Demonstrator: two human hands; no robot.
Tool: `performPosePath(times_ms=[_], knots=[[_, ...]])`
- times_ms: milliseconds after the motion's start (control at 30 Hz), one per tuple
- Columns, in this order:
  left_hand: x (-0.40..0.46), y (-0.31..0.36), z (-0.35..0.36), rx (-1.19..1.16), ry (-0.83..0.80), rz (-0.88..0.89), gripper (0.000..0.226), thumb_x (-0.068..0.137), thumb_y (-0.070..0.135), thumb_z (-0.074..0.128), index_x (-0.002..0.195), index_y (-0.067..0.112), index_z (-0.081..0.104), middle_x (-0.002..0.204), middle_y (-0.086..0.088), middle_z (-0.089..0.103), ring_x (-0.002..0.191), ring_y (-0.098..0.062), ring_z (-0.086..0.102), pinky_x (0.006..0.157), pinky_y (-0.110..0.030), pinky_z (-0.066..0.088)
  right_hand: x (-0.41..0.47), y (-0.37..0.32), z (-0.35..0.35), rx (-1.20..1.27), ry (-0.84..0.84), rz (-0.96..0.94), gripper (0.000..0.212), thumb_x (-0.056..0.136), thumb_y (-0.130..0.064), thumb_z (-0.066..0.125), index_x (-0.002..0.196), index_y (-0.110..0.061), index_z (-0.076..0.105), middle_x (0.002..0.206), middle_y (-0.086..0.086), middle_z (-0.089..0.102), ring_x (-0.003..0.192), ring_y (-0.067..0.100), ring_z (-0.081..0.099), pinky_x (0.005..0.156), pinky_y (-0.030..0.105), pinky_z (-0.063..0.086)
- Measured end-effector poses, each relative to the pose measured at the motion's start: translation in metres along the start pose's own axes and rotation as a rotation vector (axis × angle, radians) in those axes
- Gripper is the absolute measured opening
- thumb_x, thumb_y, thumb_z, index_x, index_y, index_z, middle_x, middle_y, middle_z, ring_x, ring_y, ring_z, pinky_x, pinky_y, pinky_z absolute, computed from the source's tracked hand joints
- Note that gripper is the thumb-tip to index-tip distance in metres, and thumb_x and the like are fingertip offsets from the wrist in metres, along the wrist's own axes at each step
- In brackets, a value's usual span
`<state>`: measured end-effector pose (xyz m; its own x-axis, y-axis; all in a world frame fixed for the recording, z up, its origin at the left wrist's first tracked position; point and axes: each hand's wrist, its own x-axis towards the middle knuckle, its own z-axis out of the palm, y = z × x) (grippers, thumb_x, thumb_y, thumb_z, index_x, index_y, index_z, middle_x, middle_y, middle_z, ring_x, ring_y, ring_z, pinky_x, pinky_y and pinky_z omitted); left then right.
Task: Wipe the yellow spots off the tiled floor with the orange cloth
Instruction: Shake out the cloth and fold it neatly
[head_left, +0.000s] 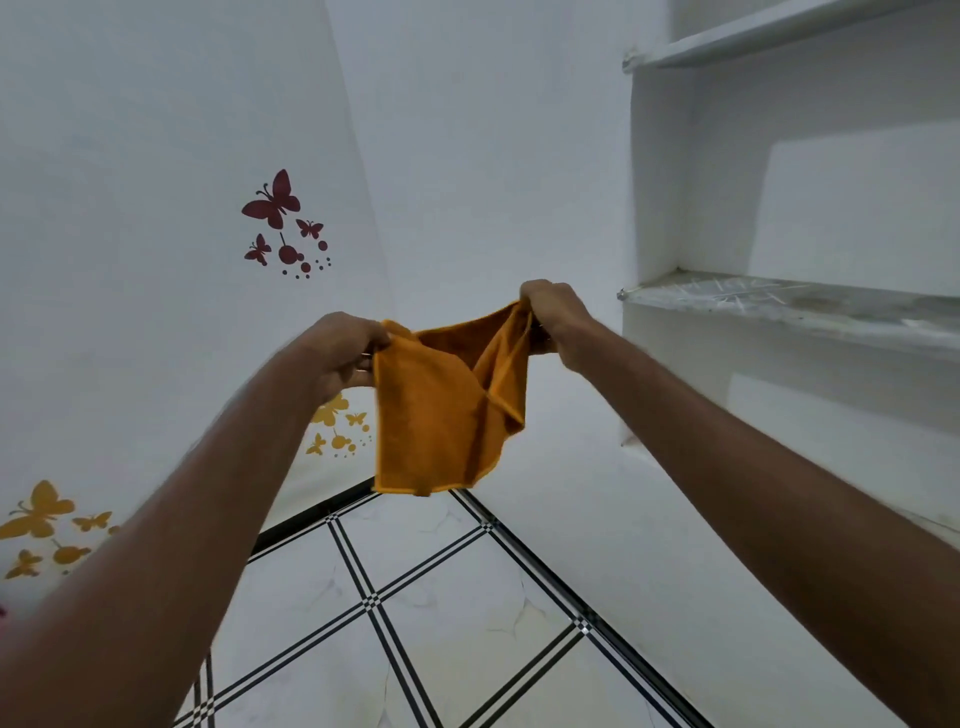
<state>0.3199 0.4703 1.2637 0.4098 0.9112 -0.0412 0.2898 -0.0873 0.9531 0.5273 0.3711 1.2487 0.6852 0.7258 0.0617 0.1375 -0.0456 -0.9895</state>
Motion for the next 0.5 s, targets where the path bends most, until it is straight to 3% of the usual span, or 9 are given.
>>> performPosePath(times_ms=[133,200,300,367,433,500], knots=[[0.005,0.007,-0.022,-0.032,0.09,0.058,0.015,0.094,0.011,0.065,0.106,0.002,0.062,0.109,-0.013,0.065,0.095,-0.023,0.065,0.083,-0.04,0.057,0.012,-0.004,-0.031,0.04,0.111,0.022,0.022,0.088,-0.021,0.063,0.105,-0.007,0.06,0.09,0.008,0.062,0.087,0.023,0.061,0.078,0.037,0.052],[0.006,0.011,-0.029,-0.02,0.096,0.071,0.017,0.091,0.014,0.069,0.102,0.002,0.064,0.109,-0.012,0.066,0.098,-0.025,0.066,0.089,-0.042,0.057,0.016,-0.009,-0.044,0.045,0.184,0.016,0.031,0.085,-0.021,0.067,0.111,-0.005,0.061,0.097,0.009,0.064,0.097,0.026,0.063,0.087,0.04,0.055],[0.009,0.016,-0.04,-0.003,0.088,0.093,0.032,0.09,0.016,0.069,0.117,0.0,0.06,0.113,-0.012,0.064,0.103,-0.027,0.065,0.092,-0.043,0.057,0.015,-0.016,-0.059,0.035,0.246,-0.005,0.029,0.081,-0.018,0.069,0.105,-0.004,0.064,0.092,0.007,0.063,0.101,0.028,0.064,0.093,0.044,0.055],[0.01,0.018,-0.049,0.003,0.066,0.132,0.039,0.089,0.019,0.069,0.125,0.004,0.062,0.119,-0.012,0.064,0.107,-0.028,0.064,0.091,-0.041,0.057,0.014,-0.02,-0.066,0.034,0.216,-0.017,0.025,0.08,-0.018,0.069,0.103,-0.007,0.07,0.097,0.005,0.07,0.101,0.027,0.066,0.088,0.039,0.057],[0.011,0.02,-0.057,0.036,0.019,0.17,0.04,0.085,0.027,0.073,0.119,0.008,0.068,0.119,-0.011,0.065,0.11,-0.028,0.063,0.092,-0.042,0.057,0.01,-0.021,-0.074,0.008,0.143,-0.06,0.019,0.086,-0.014,0.064,0.1,-0.011,0.077,0.101,0.003,0.073,0.097,0.025,0.067,0.076,0.033,0.058],[0.01,0.023,-0.063,0.109,-0.035,0.206,0.044,0.081,0.028,0.075,0.12,0.009,0.068,0.121,-0.009,0.064,0.112,-0.028,0.061,0.096,-0.044,0.055,0.008,-0.022,-0.082,-0.041,0.094,-0.12,0.022,0.093,-0.01,0.059,0.104,-0.012,0.079,0.103,0.006,0.073,0.093,0.025,0.07,0.073,0.03,0.059]])
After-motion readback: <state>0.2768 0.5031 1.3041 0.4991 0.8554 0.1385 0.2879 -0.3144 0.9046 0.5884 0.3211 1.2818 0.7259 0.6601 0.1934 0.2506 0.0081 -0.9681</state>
